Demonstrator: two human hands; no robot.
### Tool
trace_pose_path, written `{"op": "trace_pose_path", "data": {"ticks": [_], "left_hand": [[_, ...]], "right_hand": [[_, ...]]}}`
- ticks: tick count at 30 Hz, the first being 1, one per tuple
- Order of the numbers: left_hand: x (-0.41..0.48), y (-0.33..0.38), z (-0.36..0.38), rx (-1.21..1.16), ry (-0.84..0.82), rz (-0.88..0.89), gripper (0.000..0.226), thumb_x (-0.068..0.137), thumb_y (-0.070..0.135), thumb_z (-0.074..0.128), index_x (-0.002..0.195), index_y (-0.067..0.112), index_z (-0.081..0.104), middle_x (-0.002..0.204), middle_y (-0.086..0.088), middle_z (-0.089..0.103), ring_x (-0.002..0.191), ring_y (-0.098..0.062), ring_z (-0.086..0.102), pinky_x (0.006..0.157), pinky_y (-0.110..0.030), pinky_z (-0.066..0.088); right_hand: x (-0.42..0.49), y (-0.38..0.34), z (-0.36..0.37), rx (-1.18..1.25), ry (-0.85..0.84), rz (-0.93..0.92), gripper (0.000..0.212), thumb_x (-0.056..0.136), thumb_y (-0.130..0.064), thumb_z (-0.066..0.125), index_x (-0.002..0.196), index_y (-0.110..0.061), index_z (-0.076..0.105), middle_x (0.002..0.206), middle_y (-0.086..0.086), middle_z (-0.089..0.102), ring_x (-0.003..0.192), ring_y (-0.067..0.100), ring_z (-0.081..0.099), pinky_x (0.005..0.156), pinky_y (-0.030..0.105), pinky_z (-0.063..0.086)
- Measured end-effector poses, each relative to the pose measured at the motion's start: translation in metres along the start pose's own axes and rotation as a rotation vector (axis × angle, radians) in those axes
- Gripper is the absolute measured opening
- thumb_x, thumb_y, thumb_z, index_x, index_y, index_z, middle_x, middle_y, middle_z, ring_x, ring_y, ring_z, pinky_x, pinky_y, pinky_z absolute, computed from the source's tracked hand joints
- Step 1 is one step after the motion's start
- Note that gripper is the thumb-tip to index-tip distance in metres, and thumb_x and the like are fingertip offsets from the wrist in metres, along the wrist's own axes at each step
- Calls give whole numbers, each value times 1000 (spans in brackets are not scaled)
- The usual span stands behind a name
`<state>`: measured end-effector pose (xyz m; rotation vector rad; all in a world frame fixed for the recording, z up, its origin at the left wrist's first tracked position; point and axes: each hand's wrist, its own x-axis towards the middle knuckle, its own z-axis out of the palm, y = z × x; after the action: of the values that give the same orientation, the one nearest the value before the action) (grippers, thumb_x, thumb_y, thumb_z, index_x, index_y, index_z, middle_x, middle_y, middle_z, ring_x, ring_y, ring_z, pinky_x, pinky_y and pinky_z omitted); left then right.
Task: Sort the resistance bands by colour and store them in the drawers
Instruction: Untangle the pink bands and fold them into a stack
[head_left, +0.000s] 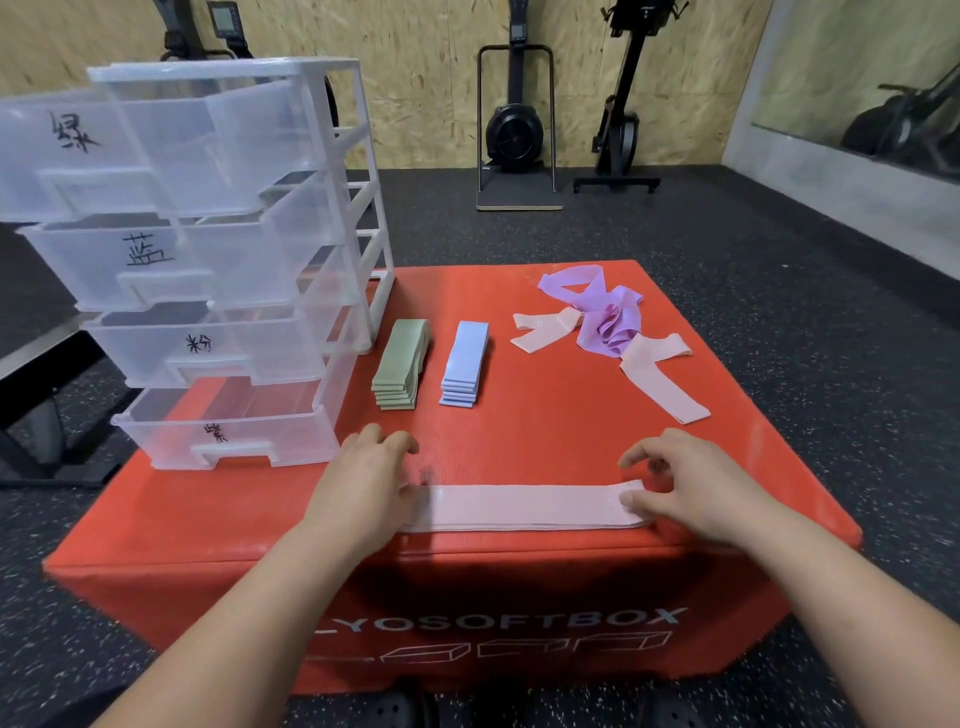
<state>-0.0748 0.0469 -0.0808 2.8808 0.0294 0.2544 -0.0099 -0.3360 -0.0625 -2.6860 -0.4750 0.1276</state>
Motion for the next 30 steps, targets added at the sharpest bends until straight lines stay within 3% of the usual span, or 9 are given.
{"op": "trace_pose_path", "data": {"ticks": [4,7,12,16,20,27,30], "left_hand": [[2,-16,-13,-99,-227,131,74,76,41,83,144,39,54,126,14,55,118,-14,53,101,-36,50],[-2,-25,-17,-86,-355,193,87,69,52,86,147,44,49,128,21,56,120,-8,52,106,-33,47],[-3,-25,-15,-143,-264,214,77,70,38,89,141,42,57,120,22,63,109,-7,62,98,-29,52],[-5,-26,-15,-168,-243,212,77,68,40,89,139,42,59,117,22,61,100,-2,61,92,-24,52],[-5,-27,-16,-150,-252,227,76,70,42,89,140,42,58,119,24,60,107,-1,60,96,-25,51],[-5,-27,-17,-141,-247,217,69,75,34,90,137,40,61,119,23,64,98,5,57,84,-5,40],[-3,-26,-16,-116,-267,216,69,74,37,87,137,45,58,117,24,60,104,0,58,92,-17,49]], "right_hand": [[-2,7,-4,-32,-112,-149,61,67,-57,86,123,-45,66,120,-26,57,110,-7,58,95,18,45],[-1,11,0,-87,-180,-210,75,65,-54,89,134,-41,62,130,-28,55,120,-8,52,102,10,34],[0,12,2,-33,-127,-213,63,70,-39,93,127,-42,66,116,-30,63,102,-16,55,87,1,36],[1,10,4,-38,-122,-219,55,71,-41,92,121,-44,68,112,-29,65,103,-10,58,90,14,45],[2,10,4,-52,-138,-239,58,70,-44,92,124,-41,69,116,-29,64,106,-7,59,95,19,47],[1,16,2,-2,-151,-234,53,69,-34,95,116,-43,71,113,-28,67,103,-15,59,89,4,41],[3,16,4,-13,-151,-230,53,70,-35,94,117,-43,70,113,-29,66,102,-17,58,87,2,39]]}}
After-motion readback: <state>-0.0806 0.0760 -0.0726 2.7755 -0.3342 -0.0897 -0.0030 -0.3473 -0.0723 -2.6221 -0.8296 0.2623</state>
